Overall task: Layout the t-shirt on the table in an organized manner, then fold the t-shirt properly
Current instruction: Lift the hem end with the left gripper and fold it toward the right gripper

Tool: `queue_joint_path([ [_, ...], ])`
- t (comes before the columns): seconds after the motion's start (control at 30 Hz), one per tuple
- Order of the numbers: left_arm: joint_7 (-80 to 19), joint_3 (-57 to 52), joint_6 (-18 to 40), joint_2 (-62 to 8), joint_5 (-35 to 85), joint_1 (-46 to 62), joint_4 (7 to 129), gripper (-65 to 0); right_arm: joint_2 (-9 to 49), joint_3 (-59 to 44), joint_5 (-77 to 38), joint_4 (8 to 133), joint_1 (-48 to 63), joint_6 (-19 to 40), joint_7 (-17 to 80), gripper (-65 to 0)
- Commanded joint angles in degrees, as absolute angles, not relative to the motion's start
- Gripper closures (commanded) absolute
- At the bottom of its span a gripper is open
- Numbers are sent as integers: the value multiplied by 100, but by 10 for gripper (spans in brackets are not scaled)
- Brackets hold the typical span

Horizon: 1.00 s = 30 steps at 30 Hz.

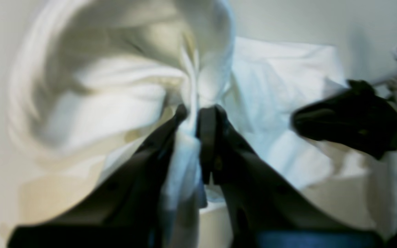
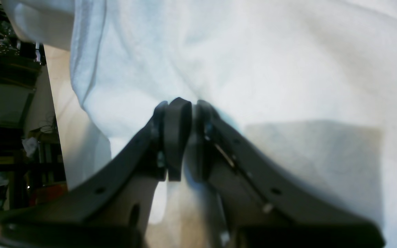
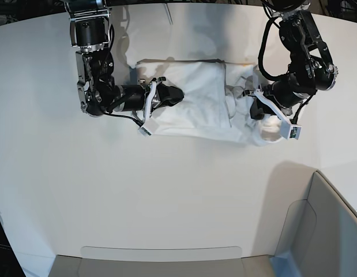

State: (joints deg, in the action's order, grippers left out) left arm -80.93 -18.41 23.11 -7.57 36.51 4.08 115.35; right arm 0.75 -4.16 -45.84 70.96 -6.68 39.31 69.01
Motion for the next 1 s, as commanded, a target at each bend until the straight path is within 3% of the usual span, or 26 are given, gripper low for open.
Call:
queue_joint_path([
  [0.0,-8000,-1851,2308,-743,3732,312,11644,0,75,-409,-4453,7160,-725,4000,6967,-89],
  [0.23,-8000,-1851,2308,-646,3732,207,11653,0,66,-400,-4470,7389,-716,4000,6967,-87],
  [0.4,-8000,-1851,2308,-655,3697,-22,11653,0,57,-400,-4796,7952,-716,4000,6985,0],
  [0.7,-8000,-1851,2308,-646,3688,4,11644,0,180,-453,-5596,8875,-690,4000,7380,0],
  [0.97,-8000,-1464,2299,-637,3688,4,11644,0,708,-866,-5103,9745,-110,4000,6835,0],
])
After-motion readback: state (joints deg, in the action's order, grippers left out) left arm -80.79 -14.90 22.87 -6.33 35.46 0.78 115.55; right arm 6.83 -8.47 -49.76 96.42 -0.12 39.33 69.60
